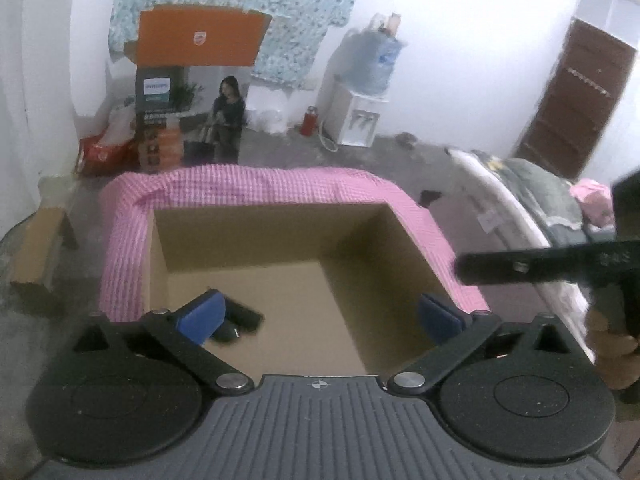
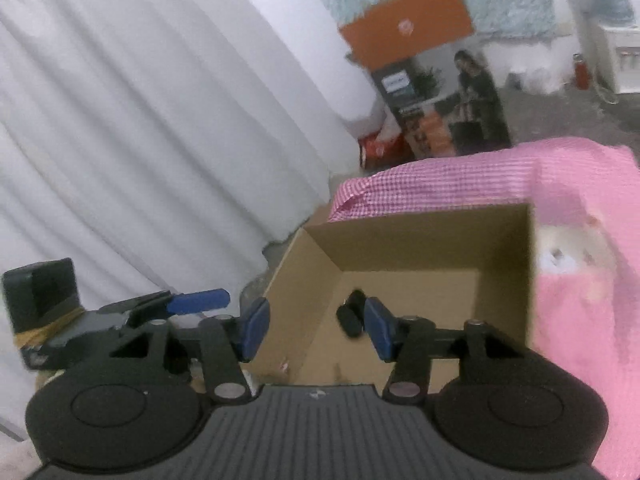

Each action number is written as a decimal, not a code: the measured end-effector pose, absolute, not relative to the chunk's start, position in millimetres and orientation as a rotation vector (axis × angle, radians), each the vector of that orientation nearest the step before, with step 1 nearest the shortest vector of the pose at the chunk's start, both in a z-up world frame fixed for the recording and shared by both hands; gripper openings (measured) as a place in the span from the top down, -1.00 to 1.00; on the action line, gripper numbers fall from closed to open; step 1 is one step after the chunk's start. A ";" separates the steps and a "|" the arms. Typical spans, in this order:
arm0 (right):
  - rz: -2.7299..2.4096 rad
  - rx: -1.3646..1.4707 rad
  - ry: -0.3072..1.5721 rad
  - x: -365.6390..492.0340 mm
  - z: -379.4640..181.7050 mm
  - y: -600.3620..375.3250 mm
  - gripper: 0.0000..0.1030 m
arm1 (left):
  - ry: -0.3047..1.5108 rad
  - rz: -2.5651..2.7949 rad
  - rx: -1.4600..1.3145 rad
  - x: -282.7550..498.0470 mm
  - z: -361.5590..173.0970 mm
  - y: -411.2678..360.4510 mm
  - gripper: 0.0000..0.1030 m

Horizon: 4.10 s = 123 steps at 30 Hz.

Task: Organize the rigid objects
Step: 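Move the right tool to the green lip balm stick and grasp it, then carry the green lip balm into the box and open the right tool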

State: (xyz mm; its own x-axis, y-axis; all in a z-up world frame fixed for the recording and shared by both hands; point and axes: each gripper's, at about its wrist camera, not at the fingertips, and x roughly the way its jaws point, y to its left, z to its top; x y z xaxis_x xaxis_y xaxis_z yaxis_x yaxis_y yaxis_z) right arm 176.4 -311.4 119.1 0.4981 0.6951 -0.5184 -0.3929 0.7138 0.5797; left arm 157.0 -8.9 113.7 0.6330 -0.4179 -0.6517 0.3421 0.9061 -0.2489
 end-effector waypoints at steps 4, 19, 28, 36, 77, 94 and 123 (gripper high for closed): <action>0.655 0.502 0.784 109.7 100.0 -344.2 -0.07 | 0.861 -0.470 -0.120 127.9 85.2 -20.0 -1.00; 0.453 0.547 1.036 35.0 -24.8 -347.0 0.33 | 0.916 -0.694 0.130 58.8 -7.5 -106.9 -0.74; 0.465 0.539 1.081 51.5 -47.5 -343.1 0.55 | 1.005 -0.746 0.182 61.9 -32.8 -126.6 -0.12; 0.480 0.499 1.116 71.8 -69.5 -336.1 0.67 | 1.059 -0.763 0.176 74.2 -42.6 -138.8 -0.03; 0.481 0.629 1.064 62.3 -60.1 -338.3 0.69 | 0.980 -0.749 0.200 74.2 -25.9 -156.3 0.07; 0.523 0.534 0.840 44.9 22.6 -326.6 0.69 | 0.759 -0.696 0.123 63.2 39.6 -115.5 0.13; 0.739 0.313 1.126 265.4 33.2 -147.1 0.69 | 0.909 -0.352 0.115 211.0 41.3 -14.5 0.16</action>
State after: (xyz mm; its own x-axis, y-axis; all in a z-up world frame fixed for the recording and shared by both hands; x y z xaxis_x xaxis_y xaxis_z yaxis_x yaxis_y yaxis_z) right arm 265.4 -147.1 33.2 0.2284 0.6746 -0.7020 -0.3750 0.7264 0.5760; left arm 211.0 -14.5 41.3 0.5622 -0.2499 -0.7884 0.3458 0.9369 -0.0503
